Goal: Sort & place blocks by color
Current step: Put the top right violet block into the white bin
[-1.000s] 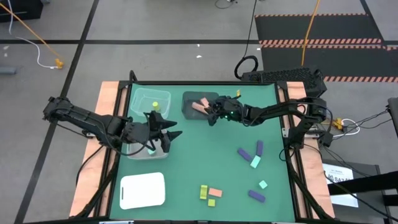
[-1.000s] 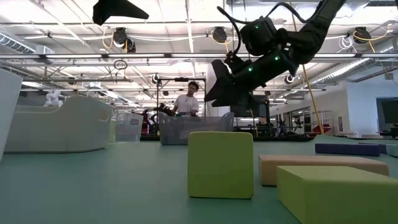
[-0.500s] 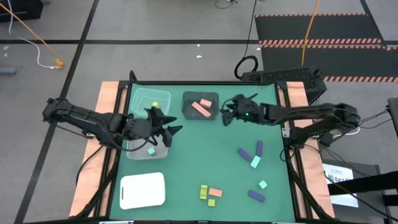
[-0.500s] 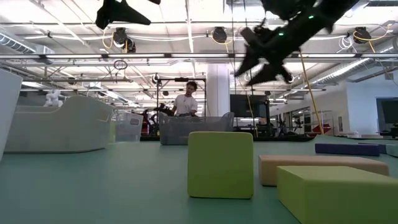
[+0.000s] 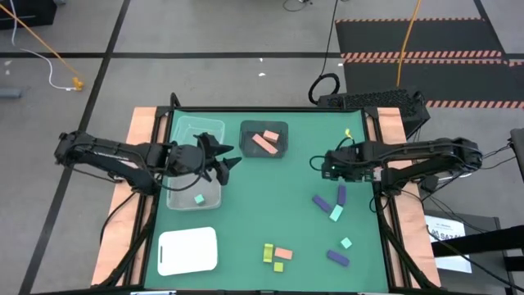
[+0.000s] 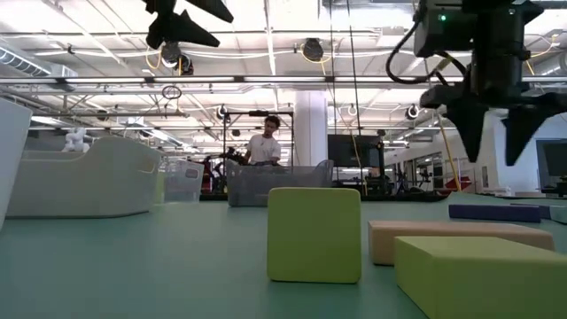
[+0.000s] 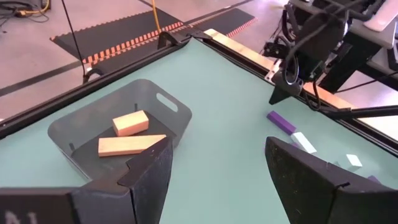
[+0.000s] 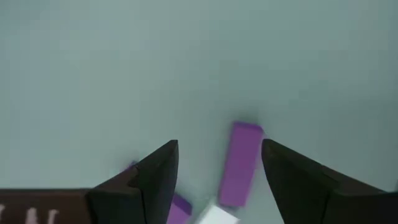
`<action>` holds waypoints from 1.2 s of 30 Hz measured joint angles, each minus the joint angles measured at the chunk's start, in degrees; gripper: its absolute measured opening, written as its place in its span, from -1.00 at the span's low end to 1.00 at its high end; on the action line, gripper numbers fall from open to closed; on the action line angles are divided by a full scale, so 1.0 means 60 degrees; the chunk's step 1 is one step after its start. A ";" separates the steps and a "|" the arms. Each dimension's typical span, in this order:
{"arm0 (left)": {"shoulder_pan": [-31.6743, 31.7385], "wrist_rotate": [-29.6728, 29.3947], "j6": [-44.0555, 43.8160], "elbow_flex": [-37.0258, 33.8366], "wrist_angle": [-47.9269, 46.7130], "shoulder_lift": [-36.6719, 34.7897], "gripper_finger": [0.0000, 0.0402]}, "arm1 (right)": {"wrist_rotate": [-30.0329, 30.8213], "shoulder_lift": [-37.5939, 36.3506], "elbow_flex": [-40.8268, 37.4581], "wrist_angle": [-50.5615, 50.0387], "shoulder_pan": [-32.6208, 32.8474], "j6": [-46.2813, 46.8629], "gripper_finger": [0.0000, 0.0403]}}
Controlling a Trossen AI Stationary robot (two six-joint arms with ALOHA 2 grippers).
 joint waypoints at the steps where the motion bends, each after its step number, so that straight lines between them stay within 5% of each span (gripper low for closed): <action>1: 0.0051 0.0067 0.0000 0.0000 0.0000 0.0000 0.27 | 0.0000 0.0060 0.0000 -0.0156 0.0060 0.0153 0.10; 11: 0.0188 0.0466 0.0004 0.0000 -0.0014 0.0000 0.27 | -0.0585 0.0967 -0.0649 0.0197 0.0699 0.1637 0.10; 21: 0.0195 0.0467 0.0138 0.0000 -0.0036 0.0000 0.27 | -0.1545 0.1268 -0.2235 0.2978 0.0871 0.1785 0.10; 26: 0.0195 0.0463 0.0211 0.0000 -0.0011 -0.0004 0.27 | -0.1460 0.1290 -0.2433 0.2674 0.0877 0.1603 0.08; 36: 0.0195 0.0448 0.0204 0.0000 0.0004 -0.0004 0.27 | -0.1048 0.1279 -0.2452 0.2702 0.0939 0.0639 -0.55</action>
